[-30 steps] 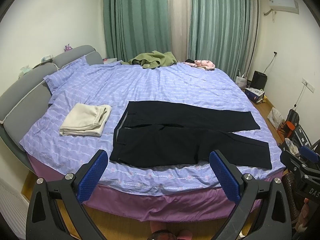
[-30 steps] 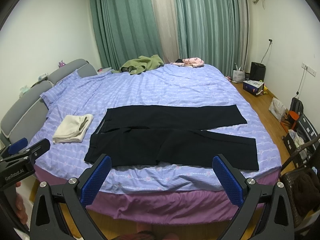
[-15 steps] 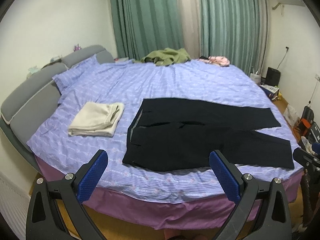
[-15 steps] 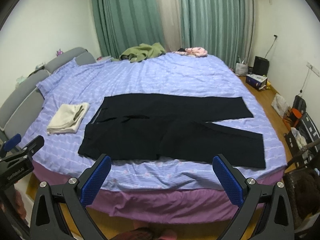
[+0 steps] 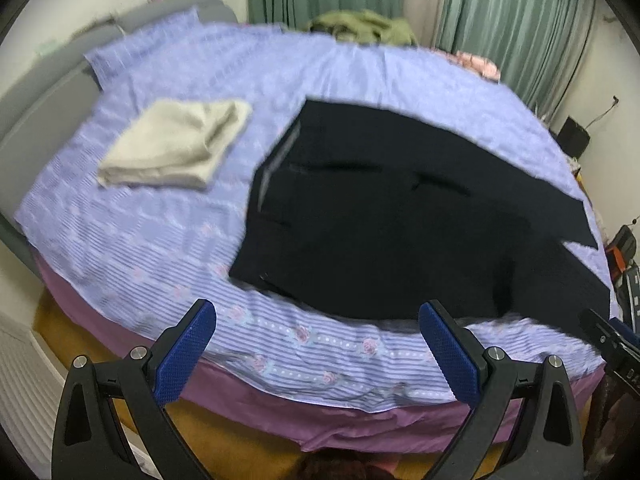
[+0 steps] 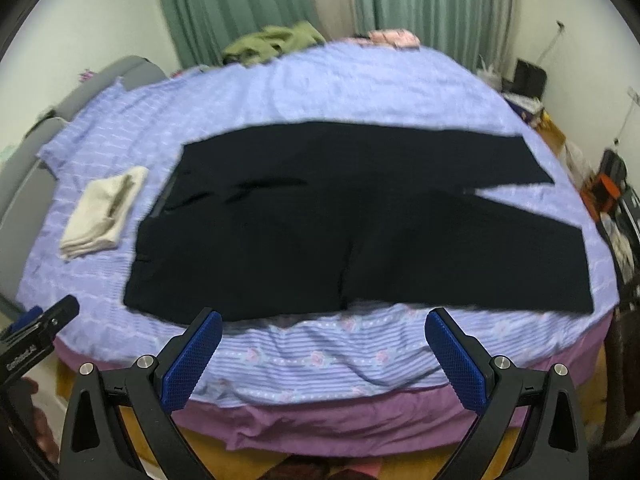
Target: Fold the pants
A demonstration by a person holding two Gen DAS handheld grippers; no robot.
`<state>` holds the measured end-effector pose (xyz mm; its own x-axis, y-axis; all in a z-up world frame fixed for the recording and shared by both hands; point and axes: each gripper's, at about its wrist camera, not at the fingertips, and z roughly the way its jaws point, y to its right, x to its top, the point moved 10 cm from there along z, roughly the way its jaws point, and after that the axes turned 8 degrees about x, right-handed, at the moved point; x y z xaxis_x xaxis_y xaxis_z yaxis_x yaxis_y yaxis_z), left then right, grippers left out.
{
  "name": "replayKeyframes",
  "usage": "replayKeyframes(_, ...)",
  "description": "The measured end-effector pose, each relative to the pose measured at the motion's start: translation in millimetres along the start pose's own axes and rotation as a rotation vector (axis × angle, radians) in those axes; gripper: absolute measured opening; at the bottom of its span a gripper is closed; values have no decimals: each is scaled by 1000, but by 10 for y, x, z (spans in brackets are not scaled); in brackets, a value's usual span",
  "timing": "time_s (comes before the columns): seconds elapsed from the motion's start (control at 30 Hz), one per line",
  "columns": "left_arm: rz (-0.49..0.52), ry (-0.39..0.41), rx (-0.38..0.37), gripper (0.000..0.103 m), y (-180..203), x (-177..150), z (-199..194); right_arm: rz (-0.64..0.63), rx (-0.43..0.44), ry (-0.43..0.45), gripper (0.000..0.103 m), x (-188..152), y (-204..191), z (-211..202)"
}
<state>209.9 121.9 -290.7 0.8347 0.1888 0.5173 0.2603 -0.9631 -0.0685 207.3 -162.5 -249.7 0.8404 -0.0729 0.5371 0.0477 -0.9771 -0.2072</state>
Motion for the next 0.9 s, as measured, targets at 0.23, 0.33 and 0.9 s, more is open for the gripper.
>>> replayKeyframes(0.23,-43,-171,-64,103,9,-208,903,118,-51,-87,99,-259,154,788)
replayKeyframes(0.33,-65,-218,-71,102,23,-268,1183,154,-67,-118,94,-337,236,1049)
replayKeyframes(0.9,-364,-382,-218,79,208,-370,1824,331,-23,-214,71,-462,484,1852)
